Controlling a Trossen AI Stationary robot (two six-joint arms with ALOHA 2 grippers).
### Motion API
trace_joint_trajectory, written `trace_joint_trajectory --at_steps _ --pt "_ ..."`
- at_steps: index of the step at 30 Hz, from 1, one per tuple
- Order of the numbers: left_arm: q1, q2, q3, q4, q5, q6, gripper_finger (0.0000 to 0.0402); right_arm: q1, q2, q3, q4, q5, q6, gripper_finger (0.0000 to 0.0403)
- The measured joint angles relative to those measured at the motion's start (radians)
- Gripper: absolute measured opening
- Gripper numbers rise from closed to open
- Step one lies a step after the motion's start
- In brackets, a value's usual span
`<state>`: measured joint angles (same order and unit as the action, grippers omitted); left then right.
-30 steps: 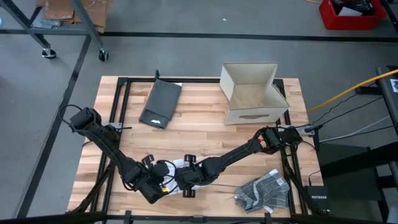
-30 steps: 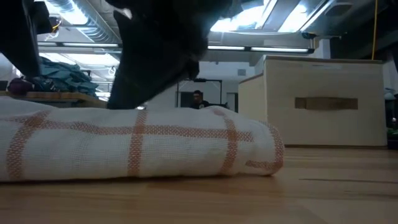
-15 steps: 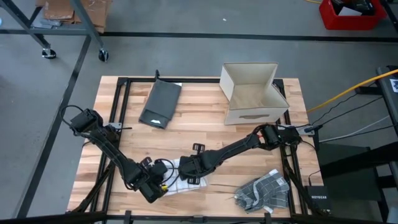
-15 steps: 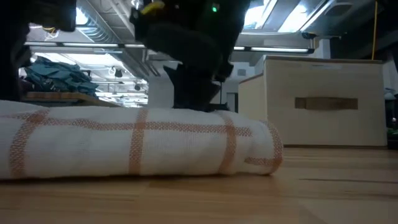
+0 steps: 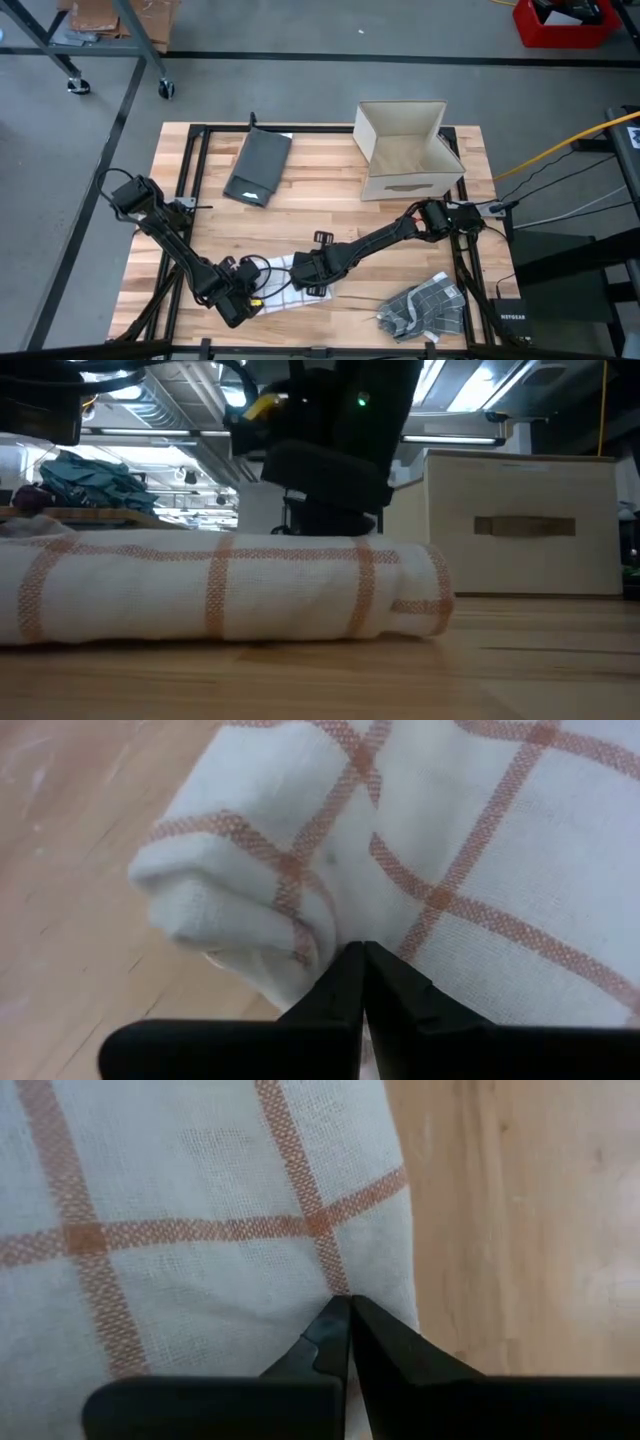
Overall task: Fold towel
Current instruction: Fold the white kitchen towel
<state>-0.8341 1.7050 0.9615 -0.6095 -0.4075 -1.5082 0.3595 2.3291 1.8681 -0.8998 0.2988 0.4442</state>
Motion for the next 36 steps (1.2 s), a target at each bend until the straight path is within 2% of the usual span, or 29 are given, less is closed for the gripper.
trace_joint_trajectory --at_steps 5,9,15,21,30,36 --pt "0.000 -0.041 0.000 -0.010 -0.003 0.020 0.0001 0.000 0.000 0.061 -0.020 0.015 -0.015 0.0021" --pt "0.002 -0.098 0.000 -0.007 -0.043 0.037 0.0001 0.000 0.000 0.128 -0.029 0.022 -0.049 0.0021" --pt "0.000 -0.134 0.000 0.083 -0.073 0.055 0.0001 0.013 0.000 0.209 -0.042 -0.084 -0.060 0.0021" --pt "0.000 -0.102 0.000 0.267 -0.078 0.166 0.0000 0.058 0.003 0.211 -0.047 -0.181 -0.057 0.0021" --pt "0.003 -0.010 0.000 0.300 -0.080 0.138 0.0000 0.109 0.014 0.211 -0.046 -0.162 -0.051 0.0021" --pt "-0.011 0.040 0.000 0.315 -0.074 0.097 0.0000 0.112 0.014 0.131 0.004 -0.156 -0.049 0.0021"
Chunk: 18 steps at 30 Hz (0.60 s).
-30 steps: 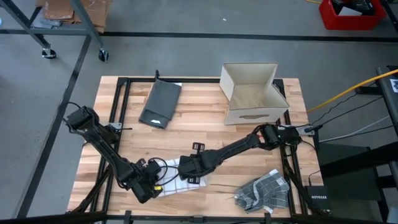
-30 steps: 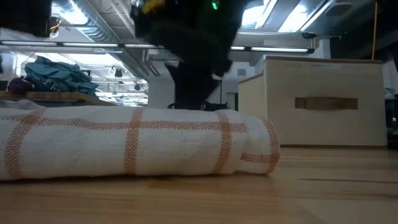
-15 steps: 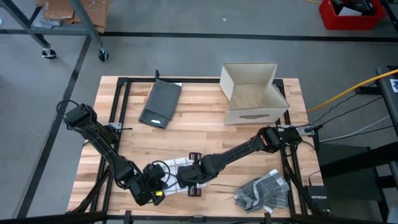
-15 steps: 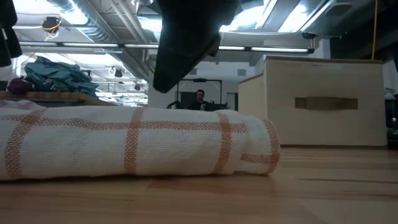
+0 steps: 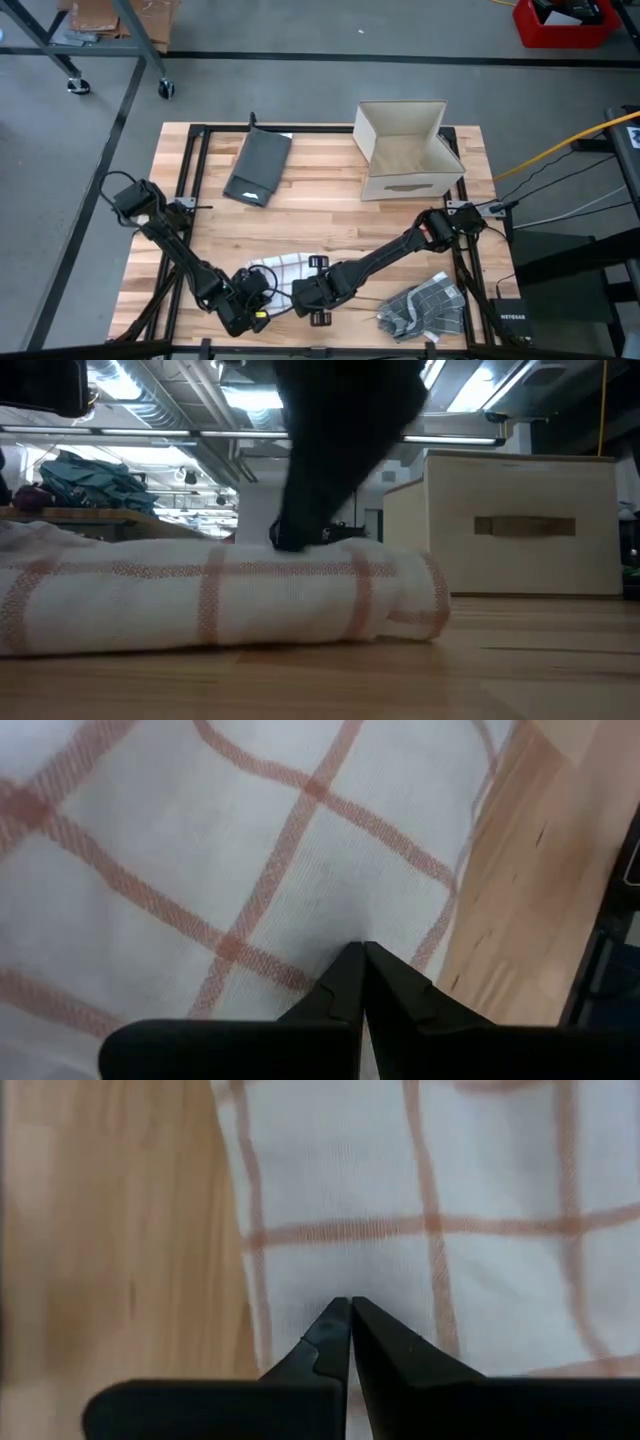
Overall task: Fold towel
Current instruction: Fold the white kitchen towel
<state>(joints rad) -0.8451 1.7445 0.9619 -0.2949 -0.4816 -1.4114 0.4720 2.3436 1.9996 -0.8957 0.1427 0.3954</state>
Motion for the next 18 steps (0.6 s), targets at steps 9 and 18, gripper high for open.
trace_joint_trajectory --at_steps 9,18 --pt "-0.039 0.004 0.000 -0.013 0.002 -0.011 0.0001 0.001 -0.005 -0.119 0.021 -0.062 0.055 0.0021" --pt "-0.052 0.005 -0.008 -0.036 0.007 -0.079 0.0001 0.006 -0.002 -0.101 0.023 -0.038 0.046 0.0021"
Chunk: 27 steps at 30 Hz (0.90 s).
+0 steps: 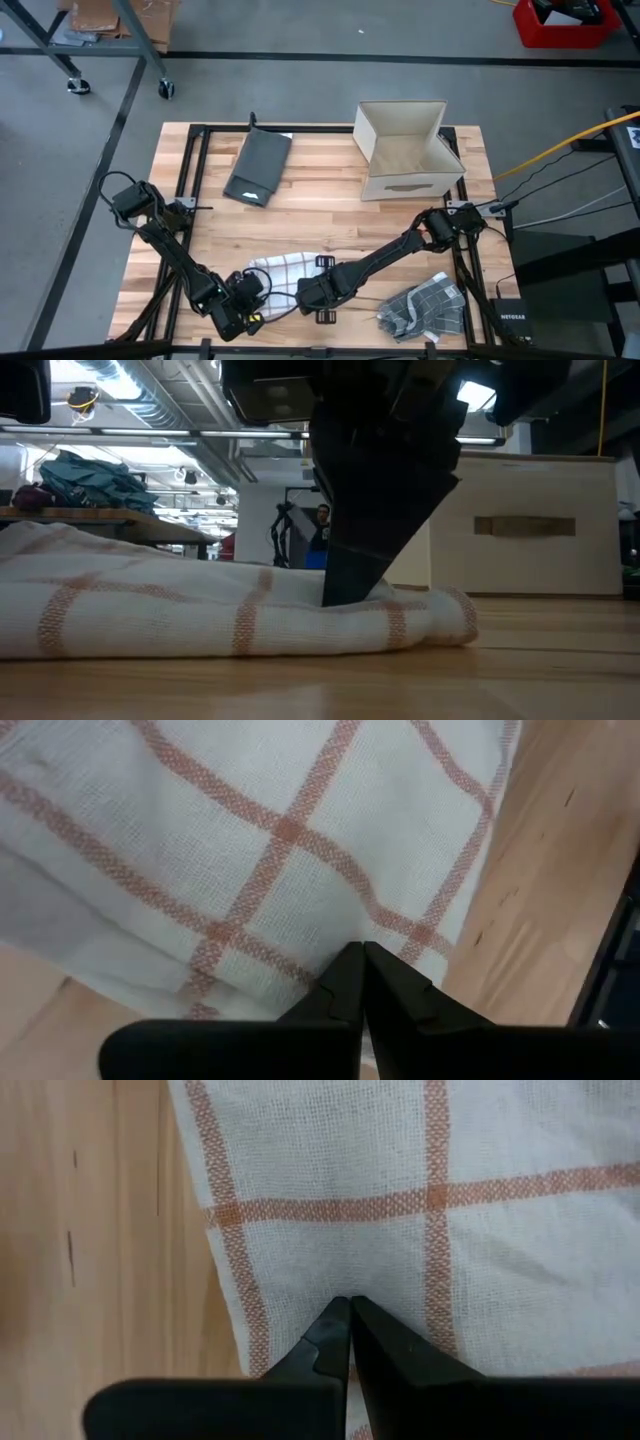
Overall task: Fold towel
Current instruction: Fold the white kitchen towel
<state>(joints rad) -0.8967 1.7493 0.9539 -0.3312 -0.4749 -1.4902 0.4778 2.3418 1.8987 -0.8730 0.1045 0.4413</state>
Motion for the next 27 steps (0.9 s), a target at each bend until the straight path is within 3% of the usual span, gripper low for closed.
trace_joint_trajectory --at_steps 6,17,21,27 --pt "0.000 -0.043 0.021 0.005 -0.013 0.087 0.0001 0.001 0.004 0.083 -0.107 0.055 -0.001 0.0021" --pt "0.003 -0.223 0.042 -0.042 -0.093 0.347 0.0003 0.000 0.004 0.395 -0.400 0.186 -0.005 0.0021" --pt "0.005 -0.224 0.041 -0.047 -0.089 0.392 0.0007 0.000 -0.015 0.450 -0.391 0.132 0.034 0.0021" --pt "0.014 -0.223 0.034 -0.100 -0.087 0.527 0.0038 0.005 -0.023 0.441 -0.370 -0.093 0.306 0.0021"
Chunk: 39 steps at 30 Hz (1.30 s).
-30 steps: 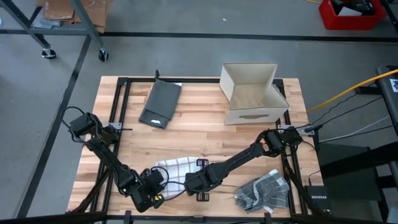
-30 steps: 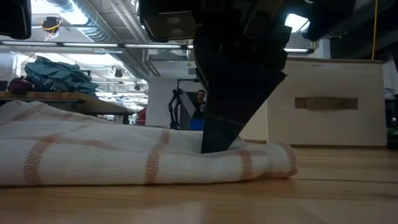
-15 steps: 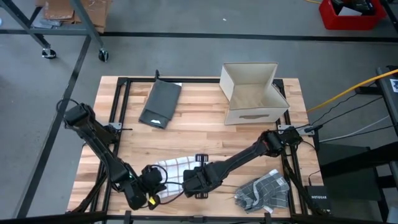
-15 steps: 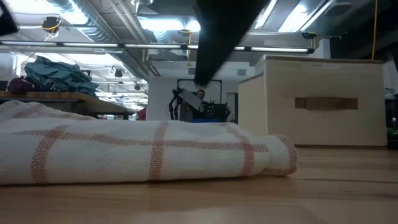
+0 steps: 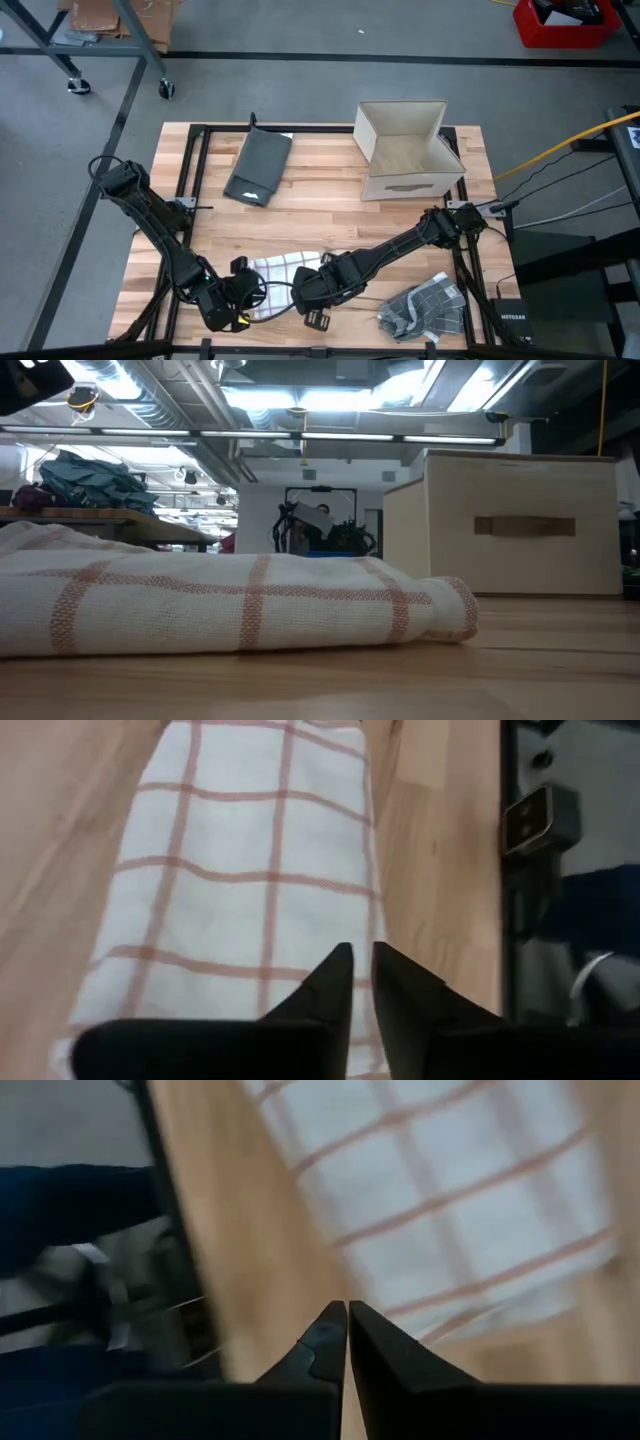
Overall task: Fold towel
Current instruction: Fold the white kitchen towel
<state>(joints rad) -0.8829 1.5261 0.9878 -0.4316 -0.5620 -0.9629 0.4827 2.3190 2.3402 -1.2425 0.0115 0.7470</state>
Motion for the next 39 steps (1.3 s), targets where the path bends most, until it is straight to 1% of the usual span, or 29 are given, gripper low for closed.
trace_joint_trajectory --at_steps 3,5,9,12,14,17,21,23,25,28,30,34,39 --pt "0.010 0.000 0.000 -0.052 0.002 0.029 0.0076 0.011 0.013 0.000 0.006 -0.113 0.079 0.0021" --pt "0.022 0.000 0.000 -0.093 0.000 0.044 0.0105 0.023 0.023 0.000 0.023 -0.158 0.107 0.0021" --pt "0.058 0.000 0.000 -0.166 -0.001 0.096 0.0158 0.046 0.040 -0.001 0.068 -0.168 0.145 0.0021" --pt "0.093 0.000 0.000 -0.199 0.000 0.118 0.0185 0.056 0.056 -0.001 0.108 -0.166 0.200 0.0027" --pt "0.123 0.000 0.000 -0.213 0.000 0.130 0.0196 0.056 0.071 -0.001 0.110 -0.171 0.249 0.0042" --pt "0.169 0.000 0.000 -0.226 -0.001 0.129 0.0205 0.057 0.094 -0.001 0.130 -0.172 0.329 0.0076" --pt "0.224 0.000 0.000 -0.241 0.000 0.153 0.0208 0.064 0.131 -0.001 0.150 -0.169 0.429 0.0125" --pt "0.249 0.000 0.000 -0.243 0.001 0.168 0.0208 0.068 0.146 -0.001 0.152 -0.186 0.487 0.0143" --pt "0.276 0.000 0.000 -0.240 0.019 0.182 0.0208 0.075 0.158 -0.001 0.152 -0.198 0.541 0.0153" --pt "0.317 0.000 0.000 -0.240 0.089 0.194 0.0208 0.082 0.168 -0.001 0.151 -0.189 0.590 0.0154" --pt "0.345 0.000 0.000 -0.241 0.132 0.219 0.0208 0.089 0.168 -0.001 0.153 -0.144 0.605 0.0150" --pt "0.392 0.000 0.000 -0.241 0.181 0.280 0.0208 0.102 0.168 -0.001 0.154 -0.051 0.635 0.0138" --pt "0.455 0.000 -0.021 -0.230 0.259 0.340 0.0208 0.128 0.168 -0.001 0.158 -0.014 0.698 0.0125"
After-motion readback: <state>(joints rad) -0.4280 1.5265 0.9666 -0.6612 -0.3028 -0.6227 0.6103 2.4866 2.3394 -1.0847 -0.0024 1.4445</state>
